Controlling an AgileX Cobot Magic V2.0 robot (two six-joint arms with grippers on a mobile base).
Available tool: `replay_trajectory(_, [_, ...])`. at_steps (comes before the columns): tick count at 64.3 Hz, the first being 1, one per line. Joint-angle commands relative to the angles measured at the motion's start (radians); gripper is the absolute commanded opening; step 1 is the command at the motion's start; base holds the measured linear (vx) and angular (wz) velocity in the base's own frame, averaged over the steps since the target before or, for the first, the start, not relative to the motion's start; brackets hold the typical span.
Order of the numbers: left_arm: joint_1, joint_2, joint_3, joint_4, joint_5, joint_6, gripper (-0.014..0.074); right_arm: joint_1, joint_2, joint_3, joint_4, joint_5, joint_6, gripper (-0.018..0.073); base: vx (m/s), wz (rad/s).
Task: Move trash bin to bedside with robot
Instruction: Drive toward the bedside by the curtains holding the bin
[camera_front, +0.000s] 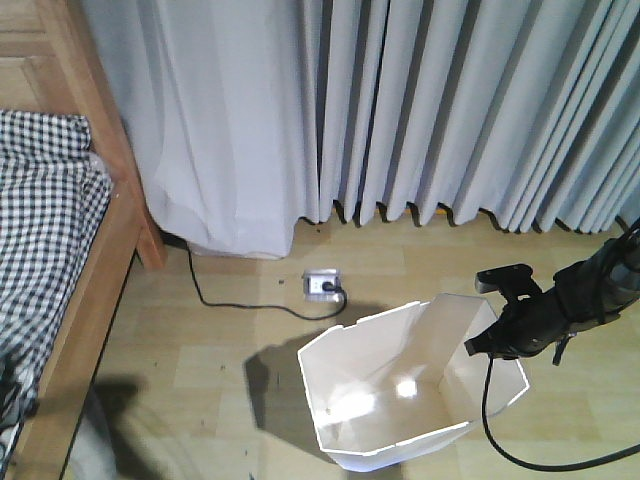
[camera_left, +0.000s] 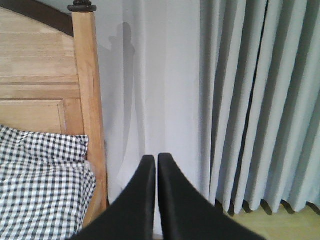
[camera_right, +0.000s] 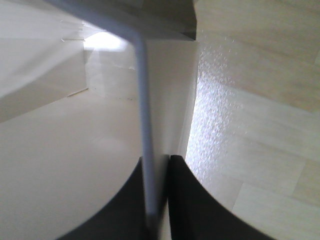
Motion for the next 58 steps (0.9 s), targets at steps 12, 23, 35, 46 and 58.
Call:
replay_trajectory(12, [-0.004, -0.008, 0.020, -0.010, -0.066, -0.003, -0.0006, -0.005, -0.076, -0.014, 0.022, 0.109, 0.004, -0.0003, 0.23, -0.01])
replay_trajectory(23, [-0.004, -0.008, 0.020, -0.010, -0.066, -0.003, -0.0006, -0.005, -0.076, -0.014, 0.022, 0.108, 0.004, -0.0003, 0.18, -0.01])
replay_trajectory(35, [-0.004, -0.008, 0.020, -0.010, -0.066, -0.003, -0.0006, -0.005, -0.076, -0.014, 0.022, 0.108, 0.004, -0.0003, 0.14, 0.01])
replay_trajectory(46, [-0.004, -0.008, 0.020, -0.010, -0.066, -0.003, -0.0006, -0.005, -0.076, -0.014, 0.022, 0.108, 0.004, -0.0003, 0.09, -0.01])
replay_trajectory(58, [-0.004, -0.008, 0.020, -0.010, -0.066, -0.003, -0.0006, -0.005, -0.076, -0.014, 0.022, 0.108, 0.004, -0.0003, 0.05, -0.01])
